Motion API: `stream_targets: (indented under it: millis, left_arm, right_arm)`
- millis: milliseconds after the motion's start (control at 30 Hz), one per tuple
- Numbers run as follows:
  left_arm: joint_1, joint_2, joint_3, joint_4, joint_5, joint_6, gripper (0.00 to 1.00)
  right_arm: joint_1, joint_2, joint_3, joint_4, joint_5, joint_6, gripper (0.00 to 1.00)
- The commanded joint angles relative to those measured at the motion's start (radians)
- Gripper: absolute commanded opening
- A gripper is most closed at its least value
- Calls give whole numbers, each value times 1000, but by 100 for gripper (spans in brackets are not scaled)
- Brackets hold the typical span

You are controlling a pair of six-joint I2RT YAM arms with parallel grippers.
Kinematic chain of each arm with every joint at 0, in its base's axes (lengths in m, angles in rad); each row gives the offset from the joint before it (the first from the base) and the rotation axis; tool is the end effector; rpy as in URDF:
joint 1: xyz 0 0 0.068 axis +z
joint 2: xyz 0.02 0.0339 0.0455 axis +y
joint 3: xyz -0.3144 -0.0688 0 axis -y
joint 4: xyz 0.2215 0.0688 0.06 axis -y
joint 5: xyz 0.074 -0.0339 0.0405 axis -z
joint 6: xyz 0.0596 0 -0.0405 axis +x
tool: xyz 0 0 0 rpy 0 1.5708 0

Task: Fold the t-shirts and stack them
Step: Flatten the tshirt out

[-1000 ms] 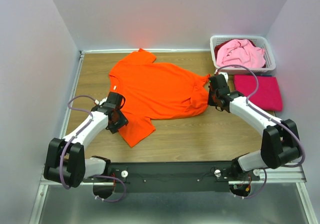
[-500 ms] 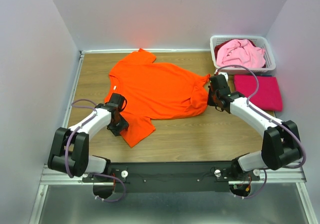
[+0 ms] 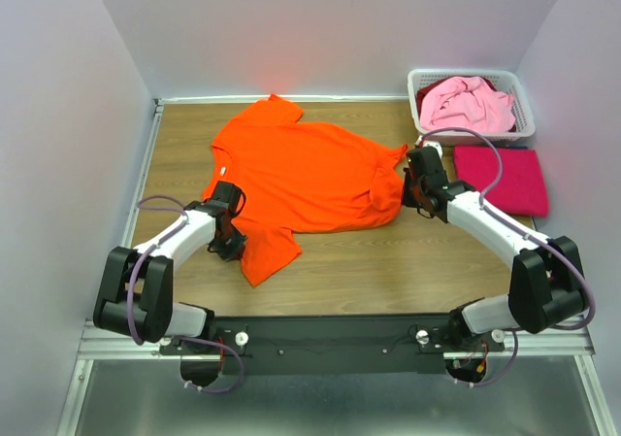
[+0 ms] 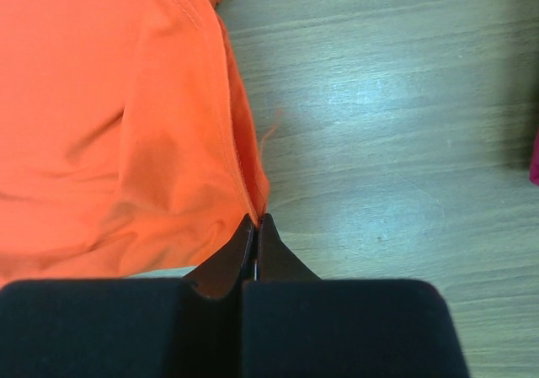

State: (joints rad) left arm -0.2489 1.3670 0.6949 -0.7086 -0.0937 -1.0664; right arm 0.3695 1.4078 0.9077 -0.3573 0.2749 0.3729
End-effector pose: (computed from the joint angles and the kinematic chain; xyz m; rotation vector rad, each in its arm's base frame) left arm 0.1877 -0.0420 0.1995 -1.1780 2.6866 -0.0621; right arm 0.2652 0.0853 0.2708 0.1269 2.3825 0.0149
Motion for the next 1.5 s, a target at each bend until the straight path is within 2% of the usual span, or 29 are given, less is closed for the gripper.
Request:
stream_targets:
  millis: [0, 200, 367, 533, 567, 600, 633, 700, 733, 833, 933, 1100, 1267, 1400, 1467]
  left_arm:
    - [0, 9, -44, 37, -18, -38, 0]
    - [17, -35, 60, -18, -87, 34, 0]
    - [180, -29, 233, -8, -156, 204, 0]
    - [316, 65, 543, 30, -202, 342, 0]
    - [348, 82, 646, 41, -192, 365, 0]
    - [370, 134, 822, 46, -187, 391, 0]
    - [378, 135, 824, 46, -187, 391, 0]
    - [385, 190, 952, 34, -196, 416, 0]
    - [390, 207, 1088, 21, -208, 433, 0]
    - [396, 251, 1321, -14, -230, 453, 0]
    - [395, 210, 1420, 29, -244, 471, 0]
    - [396, -3, 1402, 205, -245, 546, 0]
    - [395, -294, 1218, 377, -265, 591, 0]
    - [387, -379, 1230, 347, -319, 677, 0]
    - [366, -417, 1229, 348, -331, 718, 0]
  right_arm:
    - [-3, -23, -12, 18, -5, 3, 1]
    - [-1, -18, -9, 17, 33, -5, 1]
    - [-35, -4, 25, 9, 73, -14, 1]
    - [-131, 39, 140, 0, 1, 11, 1]
    - [-142, 63, 219, -17, -15, 12, 1]
    - [-156, 110, 308, -52, -13, 9, 1]
    - [-156, 111, 309, -52, -13, 9, 1]
    - [-170, 137, 451, -87, -8, 8, 1]
    - [-173, 144, 489, -89, -6, 4, 1]
    - [-176, 146, 652, -95, -26, -28, 1]
    - [-175, 116, 785, -97, -29, -89, 1]
    - [-176, -31, 875, -98, 1, -190, 1]
    - [-175, -234, 811, -100, -16, -278, 1]
    - [-175, -415, 743, -107, -51, -313, 1]
    - [-176, -455, 726, -127, -57, -319, 1]
